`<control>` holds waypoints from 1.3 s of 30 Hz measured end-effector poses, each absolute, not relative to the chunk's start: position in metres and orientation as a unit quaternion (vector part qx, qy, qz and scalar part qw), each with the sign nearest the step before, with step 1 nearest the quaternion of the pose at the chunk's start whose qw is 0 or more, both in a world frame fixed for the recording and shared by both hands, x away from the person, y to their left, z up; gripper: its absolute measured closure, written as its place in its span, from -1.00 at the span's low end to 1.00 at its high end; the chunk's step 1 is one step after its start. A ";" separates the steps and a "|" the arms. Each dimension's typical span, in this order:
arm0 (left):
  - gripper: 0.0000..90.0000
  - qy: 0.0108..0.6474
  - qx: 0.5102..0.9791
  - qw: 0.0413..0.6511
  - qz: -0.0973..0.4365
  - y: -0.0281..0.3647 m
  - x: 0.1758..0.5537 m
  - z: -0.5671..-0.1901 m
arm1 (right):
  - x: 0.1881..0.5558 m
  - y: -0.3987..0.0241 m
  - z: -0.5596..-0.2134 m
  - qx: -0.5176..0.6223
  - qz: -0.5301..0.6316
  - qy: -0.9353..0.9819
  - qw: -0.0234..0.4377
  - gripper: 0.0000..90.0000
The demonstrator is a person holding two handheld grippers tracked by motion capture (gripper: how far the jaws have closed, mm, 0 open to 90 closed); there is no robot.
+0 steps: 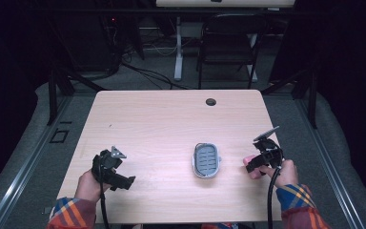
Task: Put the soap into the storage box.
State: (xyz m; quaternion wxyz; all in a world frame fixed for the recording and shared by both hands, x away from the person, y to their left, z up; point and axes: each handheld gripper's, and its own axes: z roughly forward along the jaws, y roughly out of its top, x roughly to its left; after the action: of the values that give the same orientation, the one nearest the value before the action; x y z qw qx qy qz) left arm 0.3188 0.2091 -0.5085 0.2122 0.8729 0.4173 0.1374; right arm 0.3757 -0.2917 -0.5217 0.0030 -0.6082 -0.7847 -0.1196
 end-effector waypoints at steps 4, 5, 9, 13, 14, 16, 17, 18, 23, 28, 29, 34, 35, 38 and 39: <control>-0.99 0.420 0.871 0.213 0.138 0.210 0.319 -0.508 | 0.379 -0.288 -0.518 -0.605 -0.114 -0.788 -0.001 -0.19; -0.99 0.420 0.871 0.213 0.138 0.210 0.319 -0.508 | 0.381 -0.288 -0.515 -0.598 -0.102 -0.795 0.002 -0.19; -0.99 0.416 0.874 0.211 0.139 0.209 0.319 -0.508 | 0.385 -0.284 -0.509 -0.594 -0.104 -0.798 0.000 -0.19; -0.99 0.416 0.873 0.212 0.139 0.209 0.319 -0.508 | 0.388 -0.279 -0.502 -0.590 -0.102 -0.801 -0.005 -0.19; -0.99 0.415 0.874 0.212 0.138 0.209 0.319 -0.508 | 0.388 -0.278 -0.501 -0.590 -0.106 -0.801 -0.007 -0.19; -0.99 0.415 0.874 0.212 0.139 0.209 0.319 -0.508 | 0.389 -0.276 -0.499 -0.588 -0.108 -0.802 -0.010 -0.19; -0.99 0.415 0.874 0.212 0.139 0.209 0.319 -0.508 | 0.389 -0.276 -0.499 -0.588 -0.108 -0.802 -0.010 -0.19; -0.99 0.415 0.874 0.212 0.138 0.209 0.319 -0.508 | 0.390 -0.276 -0.496 -0.580 -0.100 -0.809 -0.007 -0.19; -0.99 0.415 0.874 0.212 0.138 0.209 0.319 -0.508 | 0.393 -0.271 -0.487 -0.580 -0.108 -0.807 -0.012 -0.19; -0.99 0.415 0.874 0.212 0.138 0.209 0.319 -0.508 | 0.396 -0.265 -0.481 -0.568 -0.103 -0.817 -0.012 -0.19; -0.99 0.415 0.874 0.212 0.138 0.209 0.319 -0.508 | 0.396 -0.263 -0.479 -0.567 -0.100 -0.818 -0.012 -0.19; -0.99 0.414 0.875 0.212 0.138 0.209 0.319 -0.508 | 0.397 -0.255 -0.475 -0.564 -0.109 -0.819 -0.021 -0.19; -0.99 0.414 0.875 0.212 0.138 0.209 0.319 -0.508 | 0.397 -0.255 -0.475 -0.564 -0.109 -0.819 -0.021 -0.19; -0.99 0.414 0.875 0.212 0.137 0.209 0.319 -0.508 | 0.399 -0.250 -0.471 -0.559 -0.109 -0.822 -0.021 -0.19; -0.99 0.414 0.875 0.212 0.137 0.209 0.319 -0.508 | 0.399 -0.250 -0.471 -0.559 -0.109 -0.822 -0.021 -0.19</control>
State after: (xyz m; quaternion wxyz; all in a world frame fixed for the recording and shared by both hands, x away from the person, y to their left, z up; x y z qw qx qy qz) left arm 0.3188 0.2089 -0.5082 0.2118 0.8746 0.4138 0.1375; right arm 0.3989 -0.2498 -0.4712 -0.0209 -0.5587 -0.8219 -0.1088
